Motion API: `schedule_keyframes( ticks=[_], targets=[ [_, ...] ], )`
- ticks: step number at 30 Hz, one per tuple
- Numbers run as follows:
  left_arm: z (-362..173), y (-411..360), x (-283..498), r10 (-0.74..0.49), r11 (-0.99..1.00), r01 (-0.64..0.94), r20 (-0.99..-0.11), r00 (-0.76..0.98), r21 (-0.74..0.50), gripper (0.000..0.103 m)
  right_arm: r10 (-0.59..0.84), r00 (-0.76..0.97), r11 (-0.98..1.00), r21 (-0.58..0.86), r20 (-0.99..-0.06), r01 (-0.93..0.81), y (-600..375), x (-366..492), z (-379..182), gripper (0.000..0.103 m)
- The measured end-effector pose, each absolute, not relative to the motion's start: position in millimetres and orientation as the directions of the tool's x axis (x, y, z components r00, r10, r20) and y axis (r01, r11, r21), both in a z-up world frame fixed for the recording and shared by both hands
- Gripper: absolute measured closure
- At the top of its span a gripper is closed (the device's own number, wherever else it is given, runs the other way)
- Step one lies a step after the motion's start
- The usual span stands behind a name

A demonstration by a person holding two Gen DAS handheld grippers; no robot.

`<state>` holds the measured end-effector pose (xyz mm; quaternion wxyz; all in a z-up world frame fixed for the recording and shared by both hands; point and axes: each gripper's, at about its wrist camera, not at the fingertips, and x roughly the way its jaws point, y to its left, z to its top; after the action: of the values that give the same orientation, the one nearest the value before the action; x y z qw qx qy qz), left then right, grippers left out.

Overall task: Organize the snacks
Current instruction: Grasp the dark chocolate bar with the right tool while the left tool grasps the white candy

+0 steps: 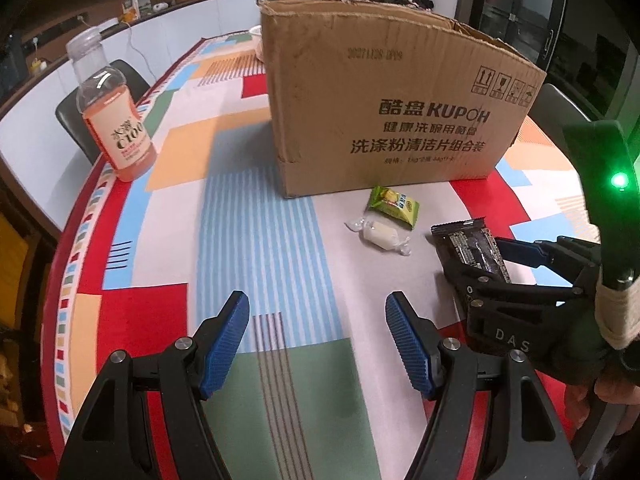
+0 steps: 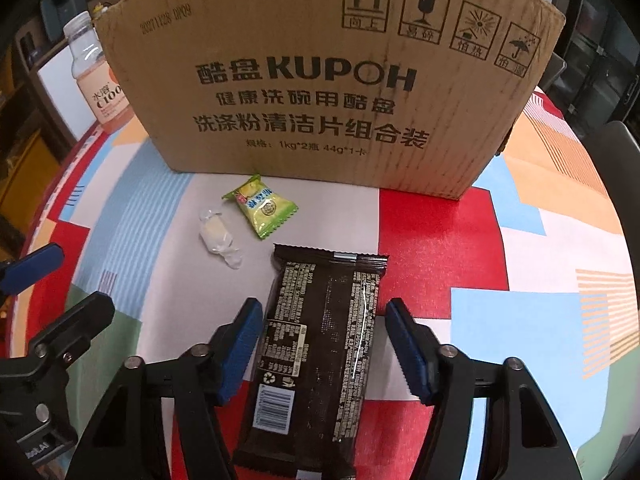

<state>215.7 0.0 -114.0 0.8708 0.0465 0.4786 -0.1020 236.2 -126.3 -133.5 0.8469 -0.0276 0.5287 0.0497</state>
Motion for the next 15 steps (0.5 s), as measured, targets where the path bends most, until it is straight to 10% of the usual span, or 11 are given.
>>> schedule_keyframes(
  ticks=[15],
  targets=[
    [-121.7,-31.6,251.8,-0.189,0.968,0.239,-0.843,0.503,-0.075,0.039,0.082,0.489,0.997,0.065,-0.868,-0.051,-166.0,234.8,-118.5,0.053]
  ],
)
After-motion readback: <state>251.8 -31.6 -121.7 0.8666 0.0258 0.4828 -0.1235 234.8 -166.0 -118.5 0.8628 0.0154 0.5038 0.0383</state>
